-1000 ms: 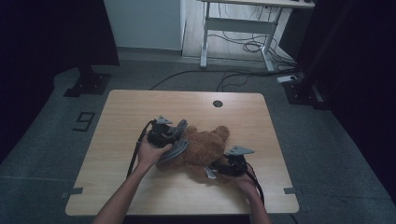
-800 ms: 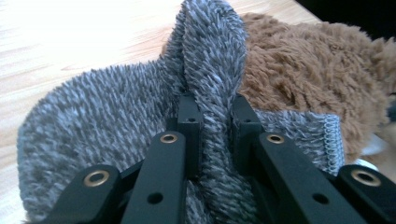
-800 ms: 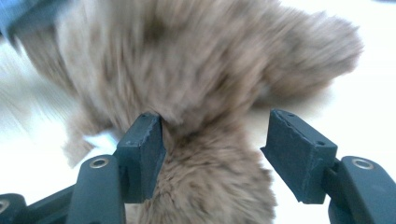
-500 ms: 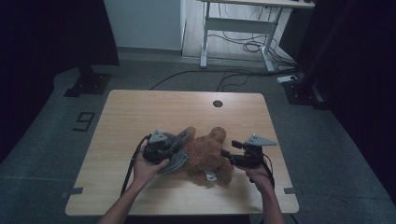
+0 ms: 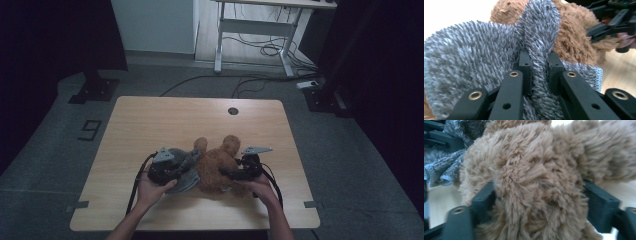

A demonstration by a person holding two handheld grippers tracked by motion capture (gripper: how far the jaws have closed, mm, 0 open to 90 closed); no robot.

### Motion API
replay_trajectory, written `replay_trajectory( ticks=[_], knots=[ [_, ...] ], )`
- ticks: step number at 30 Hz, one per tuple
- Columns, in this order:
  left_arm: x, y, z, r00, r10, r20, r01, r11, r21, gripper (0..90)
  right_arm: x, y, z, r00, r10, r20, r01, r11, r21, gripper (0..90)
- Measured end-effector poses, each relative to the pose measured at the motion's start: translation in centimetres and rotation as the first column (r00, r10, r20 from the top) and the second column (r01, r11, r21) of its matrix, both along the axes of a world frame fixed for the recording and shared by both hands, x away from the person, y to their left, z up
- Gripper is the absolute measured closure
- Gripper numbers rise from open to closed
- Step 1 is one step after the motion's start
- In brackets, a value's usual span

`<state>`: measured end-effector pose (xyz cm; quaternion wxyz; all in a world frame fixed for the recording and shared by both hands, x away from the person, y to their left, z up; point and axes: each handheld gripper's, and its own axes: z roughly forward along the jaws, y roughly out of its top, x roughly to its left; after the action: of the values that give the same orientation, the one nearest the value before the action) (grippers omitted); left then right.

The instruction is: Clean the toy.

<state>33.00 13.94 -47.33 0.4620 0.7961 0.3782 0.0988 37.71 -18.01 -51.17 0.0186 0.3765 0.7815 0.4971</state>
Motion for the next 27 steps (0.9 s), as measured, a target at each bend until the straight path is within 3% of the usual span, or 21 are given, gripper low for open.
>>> replay_trajectory(
  ticks=[3,7,11,14,16,19,20,23,24,27],
  knots=[
    [-0.5,0.6,0.1,0.9999,-0.005,-0.009,0.005,0.9998,-0.018,77.3,-0.3,0.2,-0.3,0.9995,0.028,0.017,-0.028,0.9995,0.014,42.7],
    [-1.3,1.2,0.6,0.9998,-0.010,-0.019,0.009,0.9994,-0.035,77.0,-0.4,0.2,-0.3,0.9981,-0.016,0.059,0.015,0.9998,0.014,57.4],
    [-1.7,0.6,1.0,0.9997,-0.025,-0.006,0.025,0.9997,-0.004,76.8,0.0,0.5,-0.1,0.9931,-0.070,0.094,0.069,0.9976,0.010,64.3],
    [-1.0,-0.2,1.0,0.9999,-0.014,0.006,0.014,0.9998,0.010,76.6,0.5,0.8,0.2,0.9854,-0.110,0.130,0.110,0.9939,0.005,66.5],
    [0.1,-0.5,0.9,0.9999,0.004,0.013,-0.004,1.0000,0.008,76.6,1.1,0.8,0.5,0.9759,-0.154,0.155,0.154,0.9880,0.014,67.8],
    [2.0,-1.2,1.0,0.9990,0.038,0.022,-0.038,0.9992,0.010,76.7,2.3,0.5,0.8,0.9518,-0.232,0.201,0.230,0.9726,0.033,68.7],
    [2.7,-1.5,1.1,0.9985,0.048,0.028,-0.049,0.9987,0.016,76.7,2.5,0.5,0.9,0.9476,-0.242,0.208,0.241,0.9701,0.033,68.8],
    [4.0,-2.2,1.6,0.9981,0.055,0.027,-0.055,0.9981,0.025,76.7,3.4,0.3,1.0,0.9147,-0.303,0.267,0.307,0.9514,0.030,69.1],
    [4.2,-2.5,1.8,0.9981,0.054,0.029,-0.055,0.9981,0.028,76.7,3.6,0.1,0.9,0.9106,-0.309,0.274,0.313,0.9491,0.030,69.2],
    [4.7,-3.3,2.2,0.9982,0.047,0.038,-0.048,0.9985,0.028,76.7,3.8,-0.3,0.6,0.9147,-0.291,0.281,0.296,0.9548,0.023,69.3]
  ],
)
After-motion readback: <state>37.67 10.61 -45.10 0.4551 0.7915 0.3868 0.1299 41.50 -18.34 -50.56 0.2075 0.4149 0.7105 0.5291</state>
